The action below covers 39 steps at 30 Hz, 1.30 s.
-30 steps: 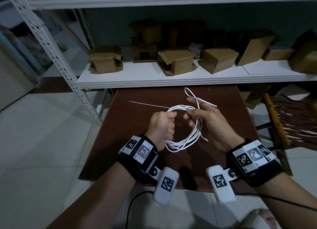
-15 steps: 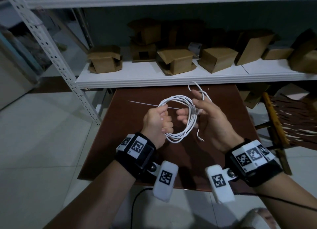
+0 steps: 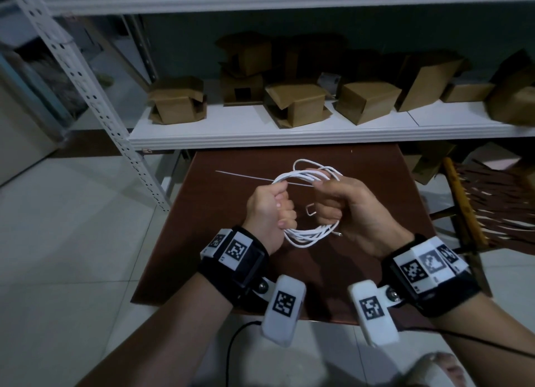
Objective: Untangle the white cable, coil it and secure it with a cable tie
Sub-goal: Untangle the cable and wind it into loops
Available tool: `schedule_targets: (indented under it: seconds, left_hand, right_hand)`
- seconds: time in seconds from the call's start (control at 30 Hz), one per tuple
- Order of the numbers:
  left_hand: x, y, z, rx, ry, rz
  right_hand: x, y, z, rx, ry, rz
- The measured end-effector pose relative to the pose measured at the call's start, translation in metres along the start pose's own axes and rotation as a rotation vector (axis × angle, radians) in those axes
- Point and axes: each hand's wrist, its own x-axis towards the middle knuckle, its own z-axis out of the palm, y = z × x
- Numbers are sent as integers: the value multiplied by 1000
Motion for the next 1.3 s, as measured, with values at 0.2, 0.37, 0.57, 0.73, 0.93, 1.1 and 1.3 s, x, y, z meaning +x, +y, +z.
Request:
schedule_targets:
  seconds: [0.2,0.37,0.57,0.73,0.93,1.1,1.3]
  left_hand:
    - [0,-7,6,155,-24,14]
    - [-5,-1,4,77,-205,16]
    - [-7,1,0,-29,-313,-12]
    - [-7,-2,4,-30,-210,9]
    - [-3,-7,5,-87,-118,141]
    - [1,-8,5,-215,-24,233]
    - [7,-3,-1,17,-144,230]
  right_hand:
    - [-2,3,2,-147,69,20]
    - [0,3,0,-80,50,-6]
    - [3,4,-3,-34,22,-6]
    - [2,2,-2,-49,37,21]
    - [2,2,-2,-57,64,29]
    - [4,3,-3,-48,74,38]
    - [4,-4,-10,-57,91,45]
